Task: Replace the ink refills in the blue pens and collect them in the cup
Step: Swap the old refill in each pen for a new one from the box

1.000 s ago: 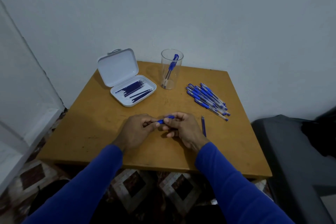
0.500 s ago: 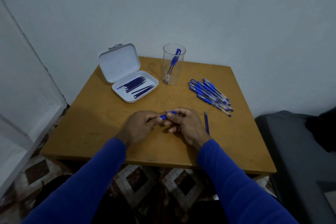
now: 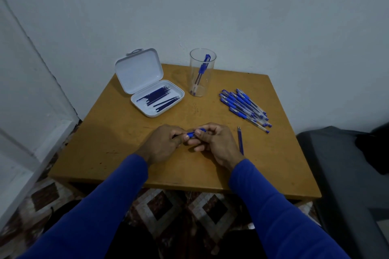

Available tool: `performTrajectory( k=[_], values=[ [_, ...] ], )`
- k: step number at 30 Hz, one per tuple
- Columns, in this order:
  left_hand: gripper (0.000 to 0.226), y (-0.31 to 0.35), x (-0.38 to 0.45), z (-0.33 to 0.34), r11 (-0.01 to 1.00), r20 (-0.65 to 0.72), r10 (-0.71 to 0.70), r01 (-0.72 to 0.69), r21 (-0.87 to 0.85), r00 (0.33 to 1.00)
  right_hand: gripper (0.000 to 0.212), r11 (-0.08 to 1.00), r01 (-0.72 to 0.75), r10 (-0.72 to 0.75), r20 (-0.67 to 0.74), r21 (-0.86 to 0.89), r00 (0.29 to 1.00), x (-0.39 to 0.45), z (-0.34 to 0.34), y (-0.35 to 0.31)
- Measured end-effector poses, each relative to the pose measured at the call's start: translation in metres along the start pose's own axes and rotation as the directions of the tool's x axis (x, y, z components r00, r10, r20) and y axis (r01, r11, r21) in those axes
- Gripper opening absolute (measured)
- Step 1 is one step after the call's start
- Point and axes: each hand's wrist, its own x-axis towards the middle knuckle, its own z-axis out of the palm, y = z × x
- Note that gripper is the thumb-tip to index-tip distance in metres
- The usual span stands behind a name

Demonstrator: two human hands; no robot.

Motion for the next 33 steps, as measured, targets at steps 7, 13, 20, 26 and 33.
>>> performTrajectory(
  k=[7, 13, 20, 26, 33],
  values=[
    [0.02, 0.006, -0.002, -0.002, 1.0, -0.002, 0.019, -0.019, 0.012, 1.0, 0.024, 0.998, 0.015, -0.014, -0.021, 0.058, 1.0, 0.002, -0.002, 0.003],
    [0.019, 0.006, -0.003, 0.001, 1.0, -0.058, -0.009, 0.01, 0.022, 0.998, 0.02, 0.998, 0.042, -0.039, -0.062, 0.046, 0.997, 0.0, 0.001, 0.002],
    [0.023, 0.009, -0.007, 0.0, 0.991, -0.204, 0.073, -0.048, 0.126, 0.976, 0.013, 0.936, -0.035, -0.093, -0.34, -0.351, 0.936, 0.007, 0.001, -0.003],
    [0.031, -0.002, -0.015, 0.009, 0.969, -0.244, 0.137, -0.079, 0.232, 0.96, 0.013, 0.766, -0.015, -0.24, -0.308, -0.642, 0.921, 0.019, 0.004, 0.009],
    [0.034, -0.005, -0.017, 0.01, 0.962, -0.244, 0.132, -0.065, 0.265, 0.961, 0.02, 0.663, -0.014, -0.327, -0.307, -0.748, 0.894, 0.022, 0.007, 0.014]
  ],
)
